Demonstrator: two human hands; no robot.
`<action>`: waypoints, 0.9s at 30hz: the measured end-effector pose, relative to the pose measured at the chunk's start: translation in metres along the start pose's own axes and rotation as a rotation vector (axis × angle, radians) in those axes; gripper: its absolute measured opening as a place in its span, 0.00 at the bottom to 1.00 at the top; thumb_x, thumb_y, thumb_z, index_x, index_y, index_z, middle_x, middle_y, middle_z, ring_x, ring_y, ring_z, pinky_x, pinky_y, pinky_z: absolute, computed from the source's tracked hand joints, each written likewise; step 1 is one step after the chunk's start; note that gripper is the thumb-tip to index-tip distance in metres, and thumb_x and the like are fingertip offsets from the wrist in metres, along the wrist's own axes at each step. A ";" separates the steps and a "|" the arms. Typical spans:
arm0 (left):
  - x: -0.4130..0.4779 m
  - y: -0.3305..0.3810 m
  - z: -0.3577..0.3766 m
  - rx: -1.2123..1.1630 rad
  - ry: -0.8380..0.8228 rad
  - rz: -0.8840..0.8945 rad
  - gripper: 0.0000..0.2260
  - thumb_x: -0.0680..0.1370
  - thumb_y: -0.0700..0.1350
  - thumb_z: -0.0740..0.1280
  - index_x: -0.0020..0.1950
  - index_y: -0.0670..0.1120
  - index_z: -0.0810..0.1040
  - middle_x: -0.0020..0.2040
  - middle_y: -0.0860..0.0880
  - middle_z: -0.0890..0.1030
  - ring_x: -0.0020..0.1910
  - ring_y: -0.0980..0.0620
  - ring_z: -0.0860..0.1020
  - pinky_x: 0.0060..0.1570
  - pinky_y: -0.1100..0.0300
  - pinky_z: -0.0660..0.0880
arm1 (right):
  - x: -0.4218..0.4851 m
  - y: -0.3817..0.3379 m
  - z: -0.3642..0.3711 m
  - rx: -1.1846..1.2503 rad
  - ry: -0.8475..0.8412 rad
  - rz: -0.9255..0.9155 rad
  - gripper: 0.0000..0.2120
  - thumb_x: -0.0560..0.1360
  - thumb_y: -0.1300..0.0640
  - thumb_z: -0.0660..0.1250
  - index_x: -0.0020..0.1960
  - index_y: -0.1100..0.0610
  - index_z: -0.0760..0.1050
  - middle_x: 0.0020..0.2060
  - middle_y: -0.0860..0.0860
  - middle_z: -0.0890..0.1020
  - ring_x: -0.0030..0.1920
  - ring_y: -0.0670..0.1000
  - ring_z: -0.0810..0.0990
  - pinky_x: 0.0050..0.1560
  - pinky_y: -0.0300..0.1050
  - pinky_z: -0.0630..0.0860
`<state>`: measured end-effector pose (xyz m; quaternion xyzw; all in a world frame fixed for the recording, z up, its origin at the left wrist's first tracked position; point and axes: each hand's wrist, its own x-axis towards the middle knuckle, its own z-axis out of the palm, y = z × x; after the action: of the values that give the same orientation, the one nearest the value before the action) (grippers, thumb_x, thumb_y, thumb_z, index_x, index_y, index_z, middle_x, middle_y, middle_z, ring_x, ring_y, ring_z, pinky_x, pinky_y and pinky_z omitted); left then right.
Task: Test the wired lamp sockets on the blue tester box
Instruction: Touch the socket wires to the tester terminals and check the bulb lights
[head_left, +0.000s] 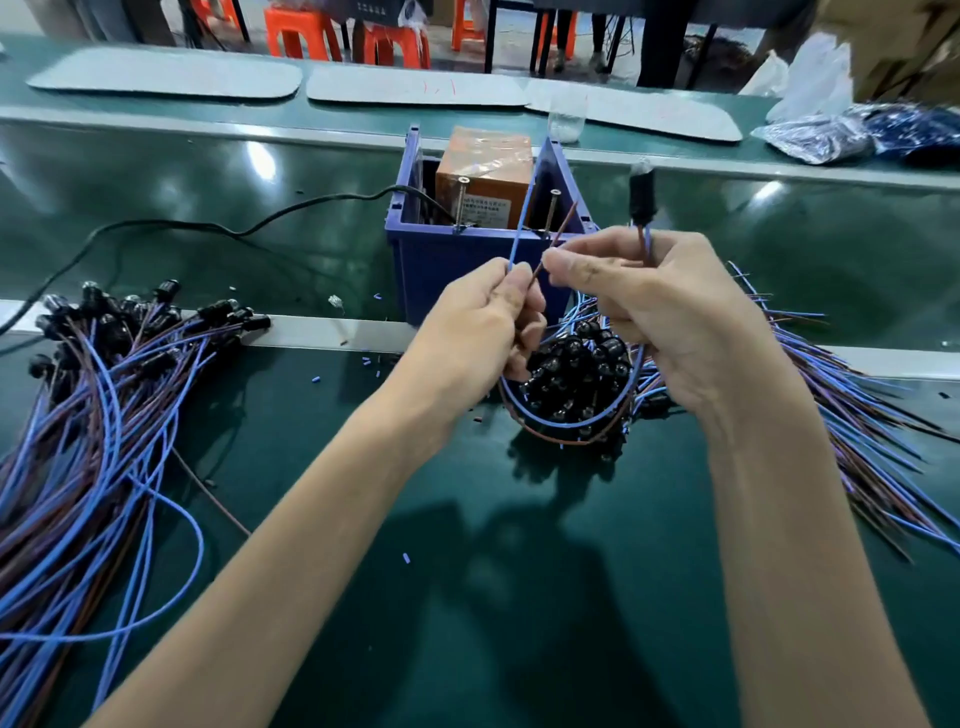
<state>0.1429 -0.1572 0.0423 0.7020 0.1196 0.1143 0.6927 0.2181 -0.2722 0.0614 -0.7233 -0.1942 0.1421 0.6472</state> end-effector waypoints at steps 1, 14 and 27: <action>0.000 -0.001 0.000 0.011 -0.017 0.003 0.14 0.84 0.45 0.54 0.39 0.45 0.69 0.29 0.52 0.72 0.23 0.61 0.69 0.28 0.68 0.71 | 0.000 0.001 0.001 -0.017 -0.021 -0.001 0.04 0.69 0.59 0.76 0.39 0.56 0.81 0.25 0.45 0.74 0.22 0.40 0.67 0.23 0.27 0.61; 0.019 -0.010 -0.037 0.191 0.209 -0.007 0.09 0.83 0.41 0.56 0.57 0.48 0.75 0.23 0.57 0.74 0.20 0.61 0.66 0.25 0.70 0.67 | 0.004 0.003 -0.003 -0.032 -0.003 0.008 0.11 0.81 0.60 0.60 0.41 0.55 0.76 0.25 0.45 0.77 0.23 0.41 0.66 0.21 0.27 0.58; 0.025 -0.016 -0.056 0.181 0.334 0.133 0.14 0.83 0.39 0.55 0.69 0.46 0.67 0.36 0.54 0.83 0.26 0.55 0.80 0.32 0.63 0.78 | 0.018 0.018 -0.007 -0.091 0.185 0.065 0.14 0.79 0.66 0.56 0.55 0.54 0.78 0.26 0.45 0.73 0.22 0.40 0.65 0.21 0.29 0.59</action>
<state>0.1484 -0.0958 0.0271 0.7391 0.1960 0.2637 0.5880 0.2392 -0.2710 0.0452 -0.7680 -0.1162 0.0867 0.6238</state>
